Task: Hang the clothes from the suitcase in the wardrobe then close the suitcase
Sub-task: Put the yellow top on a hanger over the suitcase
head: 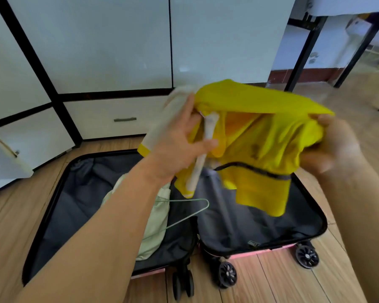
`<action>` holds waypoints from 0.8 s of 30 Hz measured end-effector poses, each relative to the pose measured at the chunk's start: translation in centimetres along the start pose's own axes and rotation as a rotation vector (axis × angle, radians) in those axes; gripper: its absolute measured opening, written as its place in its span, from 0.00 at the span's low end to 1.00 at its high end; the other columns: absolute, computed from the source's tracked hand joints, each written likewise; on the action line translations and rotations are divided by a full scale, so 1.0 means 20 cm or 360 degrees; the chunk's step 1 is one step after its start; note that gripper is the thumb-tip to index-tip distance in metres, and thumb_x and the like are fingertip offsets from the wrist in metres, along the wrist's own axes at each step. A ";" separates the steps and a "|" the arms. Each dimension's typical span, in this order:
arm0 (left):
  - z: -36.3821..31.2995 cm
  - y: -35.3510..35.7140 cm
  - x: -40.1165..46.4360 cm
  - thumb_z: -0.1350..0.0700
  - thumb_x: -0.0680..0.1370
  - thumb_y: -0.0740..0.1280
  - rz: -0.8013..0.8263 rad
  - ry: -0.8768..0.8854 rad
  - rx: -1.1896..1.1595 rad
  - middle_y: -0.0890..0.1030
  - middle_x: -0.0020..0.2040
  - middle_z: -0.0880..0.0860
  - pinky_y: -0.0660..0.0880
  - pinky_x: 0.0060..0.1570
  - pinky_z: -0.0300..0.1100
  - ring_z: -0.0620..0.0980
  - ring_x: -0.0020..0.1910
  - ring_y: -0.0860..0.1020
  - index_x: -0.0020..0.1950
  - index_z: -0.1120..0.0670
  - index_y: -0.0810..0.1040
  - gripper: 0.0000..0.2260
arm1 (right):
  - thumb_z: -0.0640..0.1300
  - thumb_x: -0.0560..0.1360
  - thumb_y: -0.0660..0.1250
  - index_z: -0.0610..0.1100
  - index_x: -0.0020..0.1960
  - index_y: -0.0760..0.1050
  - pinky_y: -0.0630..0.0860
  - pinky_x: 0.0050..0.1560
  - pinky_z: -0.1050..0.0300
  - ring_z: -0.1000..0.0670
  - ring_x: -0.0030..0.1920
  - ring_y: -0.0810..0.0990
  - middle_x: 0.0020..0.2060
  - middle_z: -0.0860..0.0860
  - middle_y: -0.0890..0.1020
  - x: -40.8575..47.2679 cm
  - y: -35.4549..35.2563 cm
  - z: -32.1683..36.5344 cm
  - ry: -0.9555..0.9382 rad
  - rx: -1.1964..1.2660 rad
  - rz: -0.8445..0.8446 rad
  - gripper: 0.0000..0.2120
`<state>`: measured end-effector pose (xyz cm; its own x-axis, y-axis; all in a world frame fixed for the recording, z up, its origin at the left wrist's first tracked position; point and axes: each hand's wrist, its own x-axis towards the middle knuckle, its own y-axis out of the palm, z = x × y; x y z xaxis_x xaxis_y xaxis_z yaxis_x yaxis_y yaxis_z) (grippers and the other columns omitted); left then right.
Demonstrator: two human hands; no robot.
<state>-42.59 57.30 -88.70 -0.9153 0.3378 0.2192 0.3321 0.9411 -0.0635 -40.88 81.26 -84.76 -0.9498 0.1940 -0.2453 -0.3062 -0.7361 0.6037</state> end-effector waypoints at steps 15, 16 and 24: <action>0.04 0.23 -0.09 0.64 0.71 0.72 0.0494 -0.0270 0.0314 0.84 0.49 0.50 0.78 0.52 0.39 0.47 0.52 0.82 0.50 0.54 0.81 0.10 | 0.48 0.76 0.58 0.41 0.54 0.77 0.81 0.42 0.52 0.45 0.44 0.84 0.45 0.44 0.84 0.01 0.10 -0.23 0.0258 -0.0047 0.0308 0.15; 0.06 0.24 -0.12 0.64 0.70 0.74 0.0522 -0.0437 0.0053 0.84 0.50 0.49 0.78 0.54 0.40 0.47 0.52 0.81 0.51 0.53 0.81 0.12 | 0.50 0.78 0.57 0.42 0.50 0.77 0.78 0.40 0.53 0.46 0.43 0.83 0.43 0.46 0.84 0.01 0.09 -0.26 0.0250 -0.0080 0.0293 0.15; 0.16 0.11 -0.05 0.45 0.79 0.61 -0.0457 -0.0907 -0.0423 0.83 0.52 0.53 0.77 0.54 0.57 0.56 0.51 0.81 0.56 0.50 0.77 0.12 | 0.44 0.62 0.80 0.57 0.76 0.49 0.76 0.53 0.55 0.54 0.62 0.72 0.63 0.59 0.69 -0.03 0.10 -0.46 0.0052 -0.1495 0.0640 0.54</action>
<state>-41.60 59.15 -92.12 -0.9281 0.0994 -0.3588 0.0367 0.9834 0.1775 -40.33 73.79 -90.40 -0.9648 -0.1873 -0.1847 0.2219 -0.9565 -0.1894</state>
